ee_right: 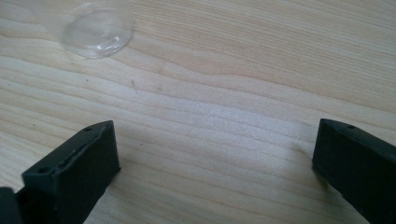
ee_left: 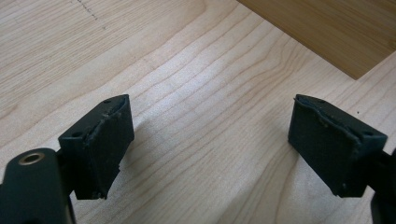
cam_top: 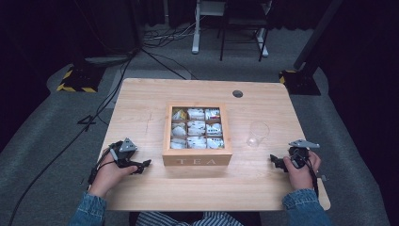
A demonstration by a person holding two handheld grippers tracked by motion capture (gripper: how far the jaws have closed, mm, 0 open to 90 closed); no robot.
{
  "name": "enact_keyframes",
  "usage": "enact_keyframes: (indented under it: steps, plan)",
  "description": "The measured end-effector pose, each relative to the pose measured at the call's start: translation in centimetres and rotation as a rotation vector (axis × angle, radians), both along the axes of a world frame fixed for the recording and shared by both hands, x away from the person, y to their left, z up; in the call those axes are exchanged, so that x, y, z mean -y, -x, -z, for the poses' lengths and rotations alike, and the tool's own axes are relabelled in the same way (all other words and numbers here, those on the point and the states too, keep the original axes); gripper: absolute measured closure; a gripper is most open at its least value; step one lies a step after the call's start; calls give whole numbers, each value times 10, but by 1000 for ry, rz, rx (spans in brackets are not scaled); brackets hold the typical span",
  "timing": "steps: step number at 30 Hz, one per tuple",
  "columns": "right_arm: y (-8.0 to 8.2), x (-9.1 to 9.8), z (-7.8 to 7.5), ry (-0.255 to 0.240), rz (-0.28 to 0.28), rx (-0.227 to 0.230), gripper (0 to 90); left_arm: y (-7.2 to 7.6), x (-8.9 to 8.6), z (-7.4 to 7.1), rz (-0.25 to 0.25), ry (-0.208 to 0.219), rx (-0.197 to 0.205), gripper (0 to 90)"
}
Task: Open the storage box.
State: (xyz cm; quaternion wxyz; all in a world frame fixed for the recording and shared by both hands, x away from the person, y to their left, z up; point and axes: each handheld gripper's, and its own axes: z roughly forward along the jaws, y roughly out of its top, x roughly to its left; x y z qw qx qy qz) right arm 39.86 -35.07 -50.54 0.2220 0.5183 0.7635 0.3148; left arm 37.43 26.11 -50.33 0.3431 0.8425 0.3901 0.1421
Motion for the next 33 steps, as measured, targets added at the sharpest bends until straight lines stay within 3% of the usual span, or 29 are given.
enact_keyframes:
  steps: [2,6,9,18,22,33]
  plan:
    - [0,0,0,0,0,0,4,0,-1,-1,-25,18,-13,179]
    - [0,0,0,0,0,0,4,1,-1,-6,-37,15,-24,212]
    - [0,0,0,0,0,-1,4,3,-1,-17,-48,34,9,219]
    - [0,0,0,0,-1,0,4,8,-3,-36,-61,54,43,244]
    - [0,0,0,0,-1,1,4,13,-1,-45,-62,63,58,245]
    - [0,0,0,0,-1,0,4,23,11,-68,-6,69,112,245]
